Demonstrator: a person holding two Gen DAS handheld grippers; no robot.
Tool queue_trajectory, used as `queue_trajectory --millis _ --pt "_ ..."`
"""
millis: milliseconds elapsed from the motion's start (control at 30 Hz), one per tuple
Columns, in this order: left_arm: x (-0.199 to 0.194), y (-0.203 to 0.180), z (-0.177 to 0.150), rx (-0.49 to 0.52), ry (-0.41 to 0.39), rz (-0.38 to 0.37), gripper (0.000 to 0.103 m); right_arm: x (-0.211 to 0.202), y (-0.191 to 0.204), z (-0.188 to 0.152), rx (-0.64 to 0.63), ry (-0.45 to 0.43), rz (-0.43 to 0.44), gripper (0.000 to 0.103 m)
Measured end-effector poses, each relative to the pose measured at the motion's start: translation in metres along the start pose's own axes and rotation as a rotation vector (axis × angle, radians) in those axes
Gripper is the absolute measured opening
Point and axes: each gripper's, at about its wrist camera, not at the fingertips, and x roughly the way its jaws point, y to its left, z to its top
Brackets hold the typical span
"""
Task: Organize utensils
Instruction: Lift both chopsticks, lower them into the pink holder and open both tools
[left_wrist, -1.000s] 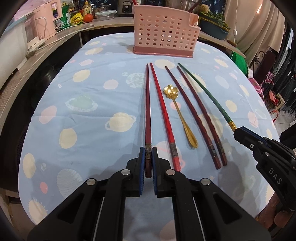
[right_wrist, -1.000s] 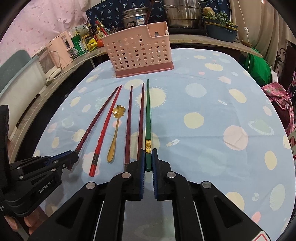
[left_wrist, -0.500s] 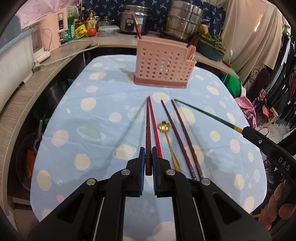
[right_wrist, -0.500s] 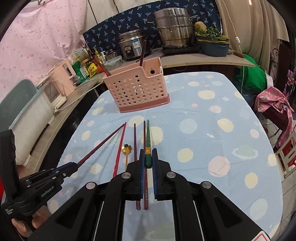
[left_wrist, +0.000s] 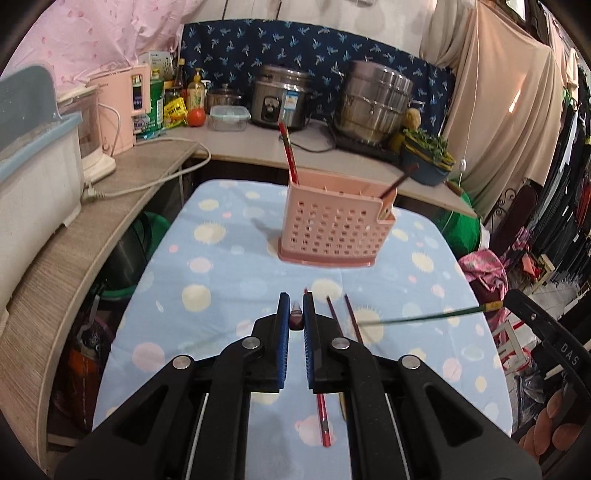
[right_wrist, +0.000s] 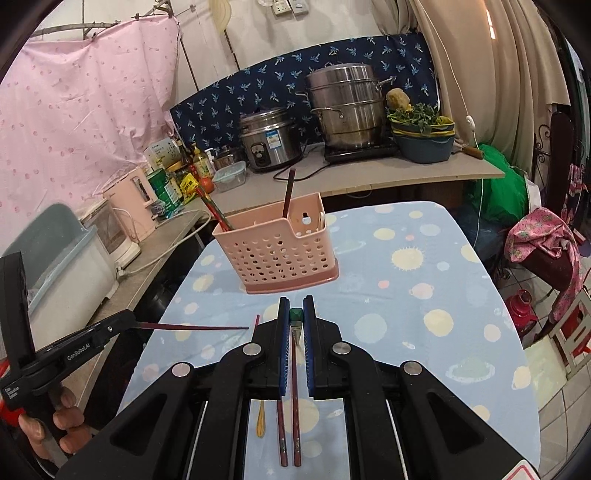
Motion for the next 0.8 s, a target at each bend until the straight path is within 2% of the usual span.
queue_trajectory --millis 333,533,800 --pt "-0.004 -0.003 0.05 0.008 -0.089 0.011 0.007 -0.001 0.002 0.032 0.006 -0.063 0.009 0.007" --pt "-0.009 -0.01 0.082 0.012 -0.148 0.007 0.007 -0.004 0.003 0.065 0.028 -0.135 0.027 0.007" --pt "-0.028 -0.022 0.139 -0.002 -0.29 -0.008 0.007 -0.007 0.008 0.116 0.074 -0.258 0.073 0.007"
